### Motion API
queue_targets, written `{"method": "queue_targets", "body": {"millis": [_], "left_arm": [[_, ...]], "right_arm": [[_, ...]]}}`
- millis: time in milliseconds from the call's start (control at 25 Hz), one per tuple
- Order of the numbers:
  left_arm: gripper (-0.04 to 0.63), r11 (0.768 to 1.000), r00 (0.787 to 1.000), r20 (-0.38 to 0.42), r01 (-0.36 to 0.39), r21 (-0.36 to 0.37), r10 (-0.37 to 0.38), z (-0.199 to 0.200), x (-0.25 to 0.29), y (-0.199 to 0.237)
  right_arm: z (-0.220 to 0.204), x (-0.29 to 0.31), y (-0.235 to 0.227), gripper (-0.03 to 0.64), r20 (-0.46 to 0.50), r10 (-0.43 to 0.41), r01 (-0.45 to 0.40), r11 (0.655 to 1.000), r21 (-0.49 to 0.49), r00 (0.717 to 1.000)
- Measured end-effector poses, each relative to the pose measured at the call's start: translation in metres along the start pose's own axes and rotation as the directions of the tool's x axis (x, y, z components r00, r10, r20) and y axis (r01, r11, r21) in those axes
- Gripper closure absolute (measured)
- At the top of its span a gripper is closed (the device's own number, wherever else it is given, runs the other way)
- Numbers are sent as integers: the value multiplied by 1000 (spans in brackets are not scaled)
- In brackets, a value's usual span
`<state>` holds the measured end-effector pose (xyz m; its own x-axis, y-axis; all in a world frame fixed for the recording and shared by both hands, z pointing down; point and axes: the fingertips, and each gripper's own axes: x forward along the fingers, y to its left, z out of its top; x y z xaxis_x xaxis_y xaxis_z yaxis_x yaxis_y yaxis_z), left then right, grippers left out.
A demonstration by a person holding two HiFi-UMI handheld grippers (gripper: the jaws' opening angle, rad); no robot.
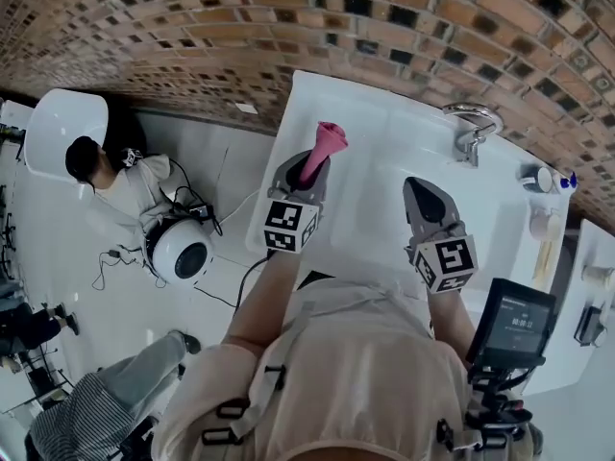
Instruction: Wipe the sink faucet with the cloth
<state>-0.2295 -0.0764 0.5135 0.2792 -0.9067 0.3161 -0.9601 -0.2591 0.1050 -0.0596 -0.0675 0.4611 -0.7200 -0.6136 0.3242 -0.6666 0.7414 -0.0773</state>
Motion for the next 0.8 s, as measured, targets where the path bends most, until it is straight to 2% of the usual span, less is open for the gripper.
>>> {"method": "queue_targets", "body": {"millis": [160, 320, 440, 560, 640, 760, 800], "left_arm": [[503, 994, 989, -146, -37, -102, 22, -69, 5, 20], [502, 988, 968, -252, -52, -146, 14, -119, 12, 27], [500, 989, 955, -297, -58, -140, 14, -142, 18, 32], [492, 994, 946, -323, -47, -100, 12, -153, 24, 33], [458, 996, 943, -333, -27, -82, -2, -156, 27, 29], [364, 997, 940, -341, -8, -74, -18, -155, 28, 23], [360, 998, 942, -335, -7, -68, -17, -152, 26, 23]], "right_arm": [[-22, 10, 4, 626, -45, 4, -3, 1000, 30, 999], [-42, 16, 8, 626, -82, 6, -2, 999, 54, 997], [-52, 18, 10, 626, -100, 3, 3, 998, 64, 995], [-60, 18, 10, 626, -114, -3, 11, 997, 72, 993], [-65, 17, 8, 626, -122, -10, 20, 997, 78, 993], [-66, 17, 9, 626, -123, -14, 24, 996, 82, 992], [-65, 17, 11, 626, -120, -12, 22, 996, 82, 993]]}}
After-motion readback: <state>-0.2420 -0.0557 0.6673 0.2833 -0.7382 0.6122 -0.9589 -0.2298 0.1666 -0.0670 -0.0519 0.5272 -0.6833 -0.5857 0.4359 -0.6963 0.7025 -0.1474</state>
